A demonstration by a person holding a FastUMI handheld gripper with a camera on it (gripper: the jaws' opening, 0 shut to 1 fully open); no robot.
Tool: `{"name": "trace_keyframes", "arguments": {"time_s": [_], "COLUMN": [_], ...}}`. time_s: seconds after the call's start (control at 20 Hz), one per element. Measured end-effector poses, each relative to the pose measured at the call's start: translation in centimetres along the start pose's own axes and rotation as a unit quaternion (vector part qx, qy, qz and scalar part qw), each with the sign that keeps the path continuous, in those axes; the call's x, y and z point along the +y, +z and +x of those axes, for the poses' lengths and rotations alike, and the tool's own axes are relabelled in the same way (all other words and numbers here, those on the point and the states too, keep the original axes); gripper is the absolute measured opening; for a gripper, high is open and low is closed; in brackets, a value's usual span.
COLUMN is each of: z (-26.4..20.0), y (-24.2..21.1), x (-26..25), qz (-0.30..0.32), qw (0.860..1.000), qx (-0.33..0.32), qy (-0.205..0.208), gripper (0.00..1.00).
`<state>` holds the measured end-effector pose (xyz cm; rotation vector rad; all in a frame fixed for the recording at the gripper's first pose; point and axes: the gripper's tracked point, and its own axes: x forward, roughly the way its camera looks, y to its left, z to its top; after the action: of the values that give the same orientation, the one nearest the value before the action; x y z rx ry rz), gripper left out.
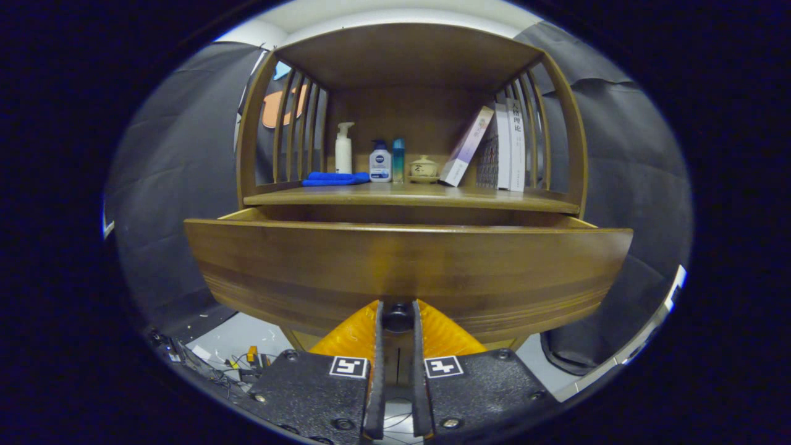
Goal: Pull open the drawer, take out the items inside it, and place them on the countertop above the cabinet.
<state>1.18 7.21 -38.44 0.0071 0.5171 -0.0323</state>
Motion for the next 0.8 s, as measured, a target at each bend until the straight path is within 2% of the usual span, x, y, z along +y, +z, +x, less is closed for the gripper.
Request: {"name": "trace_keyframes", "arguments": {"time_s": [0.8], "z": [-3.9], "y": [-1.7], "x": [0.8], "qz": [-0.019], "qw": [1.000], "qx": [0.009], "qy": [0.022], "gripper": [0.21]}}
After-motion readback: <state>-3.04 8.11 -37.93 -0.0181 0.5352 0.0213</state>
